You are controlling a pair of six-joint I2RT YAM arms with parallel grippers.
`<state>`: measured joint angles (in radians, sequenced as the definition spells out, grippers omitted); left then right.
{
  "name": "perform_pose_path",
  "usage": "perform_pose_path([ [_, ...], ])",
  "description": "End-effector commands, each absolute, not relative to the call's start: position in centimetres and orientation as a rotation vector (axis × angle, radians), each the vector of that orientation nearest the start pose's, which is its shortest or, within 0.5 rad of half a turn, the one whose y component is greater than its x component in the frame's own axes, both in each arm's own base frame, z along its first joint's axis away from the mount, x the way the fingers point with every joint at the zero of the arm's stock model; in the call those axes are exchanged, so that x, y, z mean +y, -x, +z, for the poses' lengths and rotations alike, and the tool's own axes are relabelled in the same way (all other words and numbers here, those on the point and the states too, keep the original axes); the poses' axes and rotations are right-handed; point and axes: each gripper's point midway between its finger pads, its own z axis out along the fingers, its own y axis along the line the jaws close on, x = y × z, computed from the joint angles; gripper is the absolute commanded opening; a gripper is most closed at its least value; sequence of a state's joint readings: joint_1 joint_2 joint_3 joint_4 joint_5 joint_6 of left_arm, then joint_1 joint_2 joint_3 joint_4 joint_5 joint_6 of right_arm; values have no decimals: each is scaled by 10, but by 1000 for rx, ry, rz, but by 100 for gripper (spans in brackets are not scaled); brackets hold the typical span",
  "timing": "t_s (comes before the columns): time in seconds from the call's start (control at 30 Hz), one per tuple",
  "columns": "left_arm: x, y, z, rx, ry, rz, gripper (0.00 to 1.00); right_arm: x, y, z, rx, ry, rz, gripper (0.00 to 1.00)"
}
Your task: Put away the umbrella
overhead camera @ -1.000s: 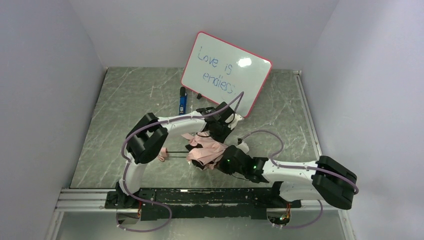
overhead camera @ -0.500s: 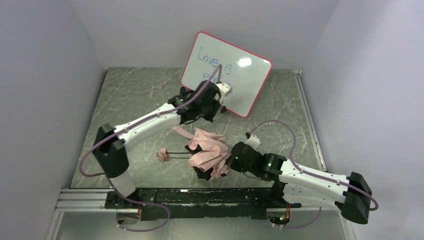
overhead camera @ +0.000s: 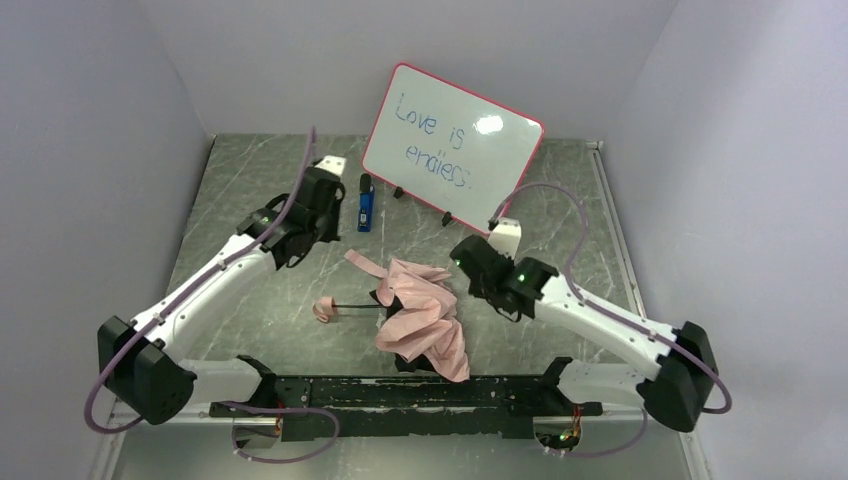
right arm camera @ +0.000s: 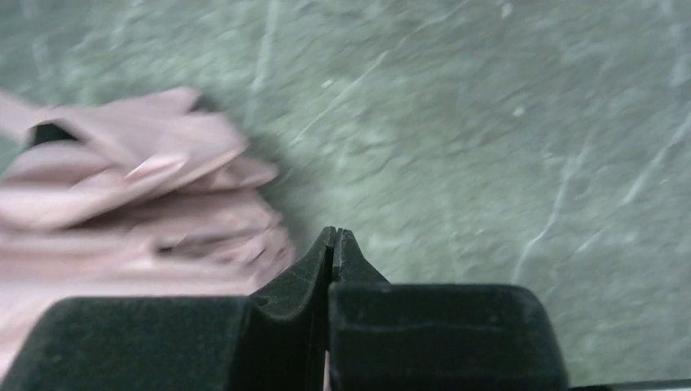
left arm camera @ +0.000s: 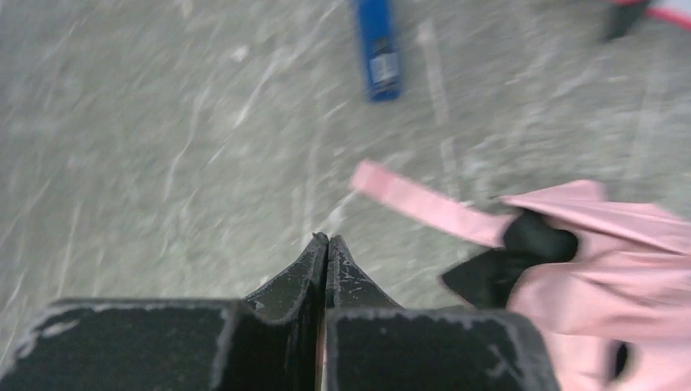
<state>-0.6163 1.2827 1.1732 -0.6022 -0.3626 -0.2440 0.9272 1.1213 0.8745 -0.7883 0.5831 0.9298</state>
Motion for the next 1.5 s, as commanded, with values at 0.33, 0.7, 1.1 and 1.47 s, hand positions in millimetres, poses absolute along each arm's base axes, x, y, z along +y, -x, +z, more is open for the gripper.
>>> perform_pose_path([
  [0.33, -59, -276, 114, 2552, 49, 245, 5, 163, -231, 35, 2666, -9, 162, 0],
  [0.7, -68, -243, 60, 2607, 394, 114, 5, 174, -230, 21, 2696, 4, 231, 0],
  [1.1, -104, -227, 18, 2687, 279, -105, 5, 184, -221, 4, 2744, 43, 299, 0],
  [1.47, -156, -228, 19, 2672, 18, -234, 5, 209, -210, 2, 2763, 153, 509, 0],
])
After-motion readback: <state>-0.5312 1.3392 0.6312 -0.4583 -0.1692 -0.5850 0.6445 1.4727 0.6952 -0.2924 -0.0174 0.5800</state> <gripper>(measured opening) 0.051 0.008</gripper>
